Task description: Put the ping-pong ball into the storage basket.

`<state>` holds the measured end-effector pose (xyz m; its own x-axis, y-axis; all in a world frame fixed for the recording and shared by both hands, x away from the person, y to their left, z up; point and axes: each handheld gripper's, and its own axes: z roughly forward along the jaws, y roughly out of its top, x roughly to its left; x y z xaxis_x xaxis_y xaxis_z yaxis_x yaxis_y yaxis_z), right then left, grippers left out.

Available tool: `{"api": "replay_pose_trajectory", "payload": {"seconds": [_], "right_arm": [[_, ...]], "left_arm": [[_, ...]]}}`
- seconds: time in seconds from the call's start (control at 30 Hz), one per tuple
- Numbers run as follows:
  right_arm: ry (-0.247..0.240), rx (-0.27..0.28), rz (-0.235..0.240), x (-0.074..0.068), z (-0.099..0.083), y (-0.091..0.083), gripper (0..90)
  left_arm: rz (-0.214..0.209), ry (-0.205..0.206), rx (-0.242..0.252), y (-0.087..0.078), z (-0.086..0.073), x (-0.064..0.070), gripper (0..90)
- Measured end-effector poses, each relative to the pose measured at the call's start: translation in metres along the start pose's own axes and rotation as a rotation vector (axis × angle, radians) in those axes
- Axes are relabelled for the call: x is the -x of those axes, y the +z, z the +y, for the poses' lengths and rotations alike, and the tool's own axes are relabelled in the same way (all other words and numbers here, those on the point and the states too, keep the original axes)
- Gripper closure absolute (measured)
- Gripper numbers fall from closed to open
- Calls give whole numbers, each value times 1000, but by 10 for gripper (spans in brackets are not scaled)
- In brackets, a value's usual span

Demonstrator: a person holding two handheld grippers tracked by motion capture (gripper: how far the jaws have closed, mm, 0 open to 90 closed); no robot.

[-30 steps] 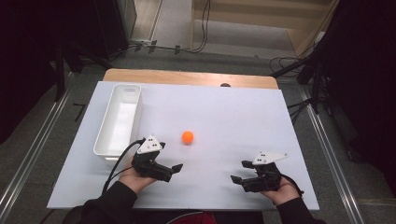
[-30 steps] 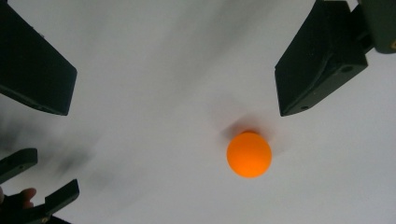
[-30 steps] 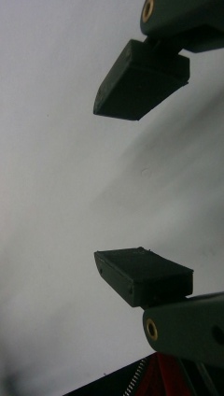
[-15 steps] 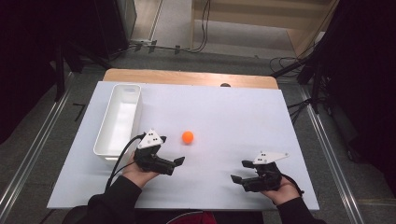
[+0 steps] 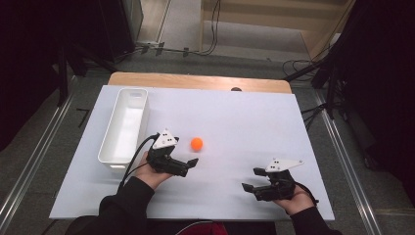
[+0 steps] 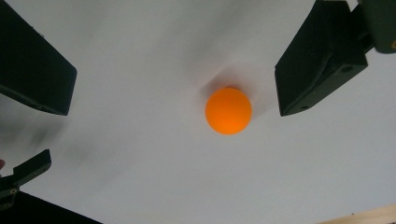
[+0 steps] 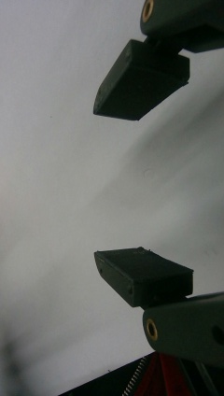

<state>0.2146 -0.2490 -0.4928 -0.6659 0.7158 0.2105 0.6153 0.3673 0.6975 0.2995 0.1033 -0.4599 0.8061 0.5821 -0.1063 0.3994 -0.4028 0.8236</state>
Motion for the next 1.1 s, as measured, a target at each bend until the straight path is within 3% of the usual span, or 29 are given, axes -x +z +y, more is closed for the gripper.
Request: {"api": "replay_pose_trajectory", "payload": {"seconds": [0.73, 1.1], "right_arm": [[-1, 0, 0, 0, 0, 0, 240], [-3, 1, 1, 0, 0, 0, 240]], "left_arm": [[-1, 0, 7, 18, 12, -6, 0], [11, 23, -3, 29, 18, -8, 0]]}}
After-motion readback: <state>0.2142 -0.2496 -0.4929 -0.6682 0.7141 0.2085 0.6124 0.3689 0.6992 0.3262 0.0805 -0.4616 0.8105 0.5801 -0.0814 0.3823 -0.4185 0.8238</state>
